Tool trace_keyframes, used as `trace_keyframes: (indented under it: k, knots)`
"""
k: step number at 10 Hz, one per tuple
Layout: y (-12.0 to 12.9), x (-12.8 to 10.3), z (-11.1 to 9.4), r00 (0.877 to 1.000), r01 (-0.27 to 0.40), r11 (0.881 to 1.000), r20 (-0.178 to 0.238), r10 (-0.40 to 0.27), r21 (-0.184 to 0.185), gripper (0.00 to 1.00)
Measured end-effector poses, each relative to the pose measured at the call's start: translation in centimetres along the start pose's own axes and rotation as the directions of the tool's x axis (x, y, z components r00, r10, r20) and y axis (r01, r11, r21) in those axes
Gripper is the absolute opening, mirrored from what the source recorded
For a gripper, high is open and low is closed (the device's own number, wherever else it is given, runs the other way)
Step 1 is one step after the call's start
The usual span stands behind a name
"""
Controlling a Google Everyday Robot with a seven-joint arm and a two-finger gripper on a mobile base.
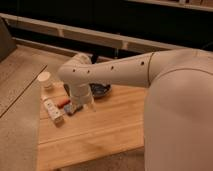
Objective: Push the ceramic bowl across the table
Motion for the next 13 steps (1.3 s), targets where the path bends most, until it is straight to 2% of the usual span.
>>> trace_keyframes:
  k: [2, 4, 6, 7, 11, 13]
  knots:
    - [1.0, -1.2, -0.6, 0.999, 0.018, 0.998, 0.05, -0.015, -0.063, 0.44]
    - [1.7, -2.8, -1.5, 0.993, 0.021, 0.988, 0.121, -0.002, -0.152, 0.2]
    - [0.6, -3.4, -1.8, 0.988, -0.005, 0.981, 0.149, 0.034, -0.194, 0.03]
    - [0.0, -3.5, -1.9, 0.987, -0.017, 0.979, 0.155, 0.05, -0.205, 0.0]
    - [0.1, -3.6, -1.8, 0.987, -0.02, 0.978, 0.151, 0.053, -0.21, 0.0]
    - [-2.2, -5.0, -1.8, 0.982, -0.08, 0.978, 0.152, 0.11, -0.192, 0.0]
